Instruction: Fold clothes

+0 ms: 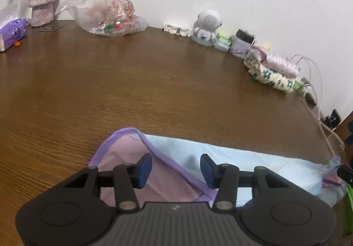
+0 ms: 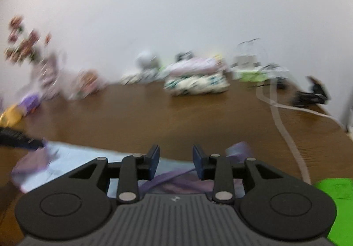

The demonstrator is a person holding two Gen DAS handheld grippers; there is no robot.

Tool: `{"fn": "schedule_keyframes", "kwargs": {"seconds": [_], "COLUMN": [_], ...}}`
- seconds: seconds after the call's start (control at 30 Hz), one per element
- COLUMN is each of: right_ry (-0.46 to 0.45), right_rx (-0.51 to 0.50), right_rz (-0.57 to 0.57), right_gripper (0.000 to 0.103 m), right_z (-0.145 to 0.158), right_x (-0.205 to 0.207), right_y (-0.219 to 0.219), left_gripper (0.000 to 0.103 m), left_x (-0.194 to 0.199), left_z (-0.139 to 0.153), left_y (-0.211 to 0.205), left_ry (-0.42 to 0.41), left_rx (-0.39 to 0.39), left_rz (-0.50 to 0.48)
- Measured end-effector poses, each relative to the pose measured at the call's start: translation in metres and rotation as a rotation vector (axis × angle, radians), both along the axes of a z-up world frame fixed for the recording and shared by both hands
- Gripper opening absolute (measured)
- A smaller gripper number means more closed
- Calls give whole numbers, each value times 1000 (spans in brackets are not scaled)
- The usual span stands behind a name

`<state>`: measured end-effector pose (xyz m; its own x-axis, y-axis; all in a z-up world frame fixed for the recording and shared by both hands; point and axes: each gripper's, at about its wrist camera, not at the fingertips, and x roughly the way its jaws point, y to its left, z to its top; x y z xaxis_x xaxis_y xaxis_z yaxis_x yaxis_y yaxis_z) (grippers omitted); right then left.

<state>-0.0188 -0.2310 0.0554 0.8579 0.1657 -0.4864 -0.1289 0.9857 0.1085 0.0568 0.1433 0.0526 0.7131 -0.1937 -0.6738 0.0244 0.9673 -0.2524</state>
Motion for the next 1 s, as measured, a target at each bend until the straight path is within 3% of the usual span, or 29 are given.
{"fn": "schedule_keyframes", "kwargs": {"seconds": [0.07,0.27,0.43,0.67,0.9,1.0], "right_ry": [14,93,141,160,128,38], "right_rx": [-18,-74,-50,-62,-32,-34], "right_rz": [59,65,61,78,64,-29], "right_gripper": [38,42,44,45,46,60], "right_z": [-1,-10,-21,-29,-23,-11], "right_x": [3,8,5,-2,-10,-21], "right_y": [14,26,21,25,26,13], "left_gripper": [47,48,48,50,48,49], "left_x": [2,8,0,-11,-19,-22], "left_z": [-2,-8,-22,-30,-16,-9], "left_y": [-10,-39,-85,-80,-87,-91], "left_ry": [10,39,32,5,-32,-48], "left_rx": [17,67,221,280,248,230], "left_rz": [-21,-85,-180,-185,-237,-260]}}
